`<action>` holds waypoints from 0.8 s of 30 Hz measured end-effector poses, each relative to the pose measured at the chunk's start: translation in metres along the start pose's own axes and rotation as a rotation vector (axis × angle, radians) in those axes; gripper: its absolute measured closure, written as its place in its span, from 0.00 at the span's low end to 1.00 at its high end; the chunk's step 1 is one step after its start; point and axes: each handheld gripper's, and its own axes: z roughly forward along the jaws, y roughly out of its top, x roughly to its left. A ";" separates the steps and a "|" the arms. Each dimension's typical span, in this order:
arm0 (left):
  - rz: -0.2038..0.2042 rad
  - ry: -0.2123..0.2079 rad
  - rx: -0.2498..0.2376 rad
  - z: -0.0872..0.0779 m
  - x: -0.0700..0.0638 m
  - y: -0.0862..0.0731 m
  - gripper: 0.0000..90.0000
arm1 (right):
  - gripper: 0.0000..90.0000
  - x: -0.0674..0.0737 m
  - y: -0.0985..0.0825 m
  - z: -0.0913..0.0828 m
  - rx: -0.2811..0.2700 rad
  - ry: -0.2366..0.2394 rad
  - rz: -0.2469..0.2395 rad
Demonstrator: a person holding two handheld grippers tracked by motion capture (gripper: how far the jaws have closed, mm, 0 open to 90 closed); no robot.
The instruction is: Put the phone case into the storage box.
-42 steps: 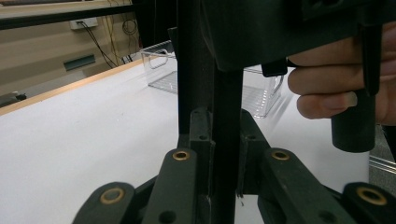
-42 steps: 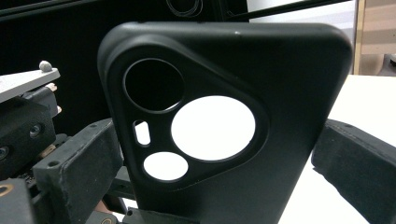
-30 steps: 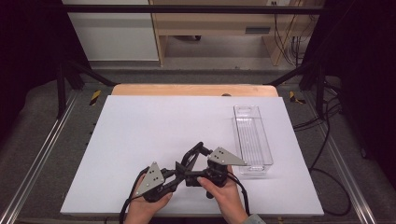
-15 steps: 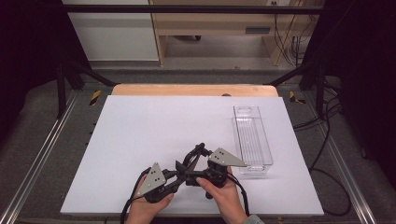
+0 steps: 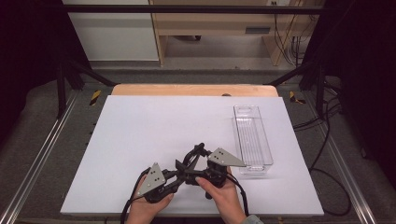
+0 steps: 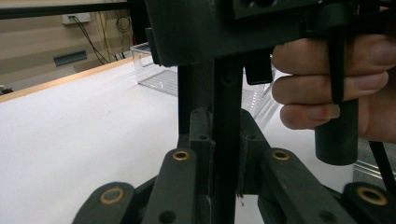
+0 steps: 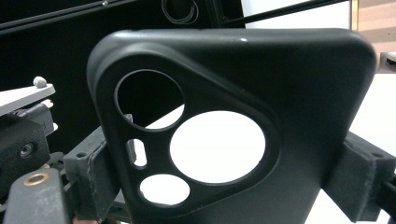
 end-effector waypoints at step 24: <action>-0.001 0.005 0.019 0.002 0.000 -0.003 0.89 | 0.15 -0.001 -0.001 0.001 0.031 -0.019 -0.009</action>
